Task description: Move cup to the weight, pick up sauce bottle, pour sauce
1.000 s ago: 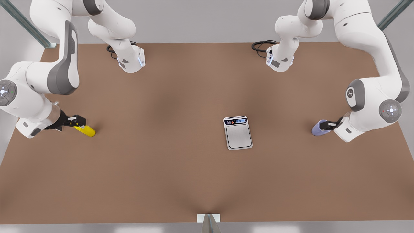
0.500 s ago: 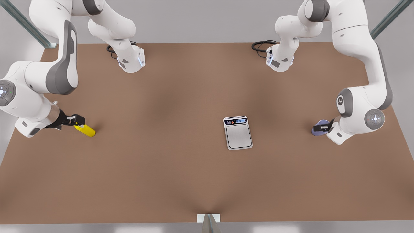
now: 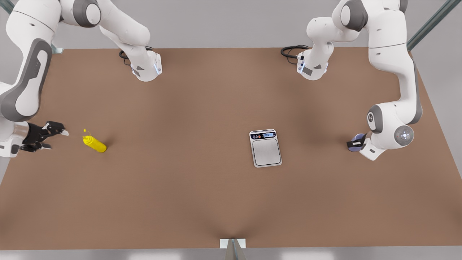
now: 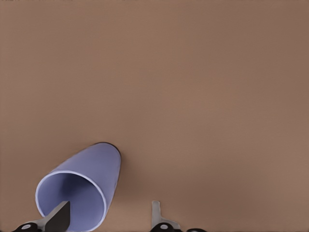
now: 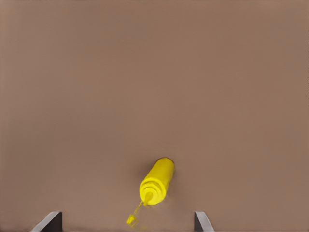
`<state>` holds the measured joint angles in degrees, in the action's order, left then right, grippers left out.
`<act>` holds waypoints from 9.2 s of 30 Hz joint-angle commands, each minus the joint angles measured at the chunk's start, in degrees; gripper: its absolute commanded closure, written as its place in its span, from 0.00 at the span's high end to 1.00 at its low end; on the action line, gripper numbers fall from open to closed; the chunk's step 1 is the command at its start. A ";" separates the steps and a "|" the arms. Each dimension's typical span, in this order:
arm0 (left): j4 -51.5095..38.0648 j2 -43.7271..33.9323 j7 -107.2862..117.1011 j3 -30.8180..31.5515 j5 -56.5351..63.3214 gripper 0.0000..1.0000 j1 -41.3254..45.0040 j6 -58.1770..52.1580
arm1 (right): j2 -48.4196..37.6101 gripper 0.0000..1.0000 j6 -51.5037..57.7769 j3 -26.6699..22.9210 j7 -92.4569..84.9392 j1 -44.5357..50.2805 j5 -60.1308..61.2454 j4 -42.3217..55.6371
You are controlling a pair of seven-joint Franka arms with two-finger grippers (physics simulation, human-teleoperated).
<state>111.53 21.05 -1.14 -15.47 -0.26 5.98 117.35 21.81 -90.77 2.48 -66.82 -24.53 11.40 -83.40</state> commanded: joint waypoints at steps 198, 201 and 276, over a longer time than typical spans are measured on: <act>-27.51 -10.07 4.83 9.75 -2.38 1.00 -0.53 -26.99 | 38.58 0.56 -28.76 -0.19 16.90 75.42 -63.43 32.86; -27.42 -10.16 4.83 9.75 -2.38 1.00 -0.53 -26.99 | 37.96 0.56 -28.50 -0.10 16.55 75.33 -63.43 32.60; -28.30 -9.45 5.01 10.10 -2.12 1.00 -0.44 -25.68 | 35.94 0.79 -20.94 25.83 -63.52 7.48 35.53 -3.96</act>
<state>83.15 11.61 3.87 -5.36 -2.38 5.54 91.67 57.75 -111.71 28.30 -130.34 -17.05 46.90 -87.36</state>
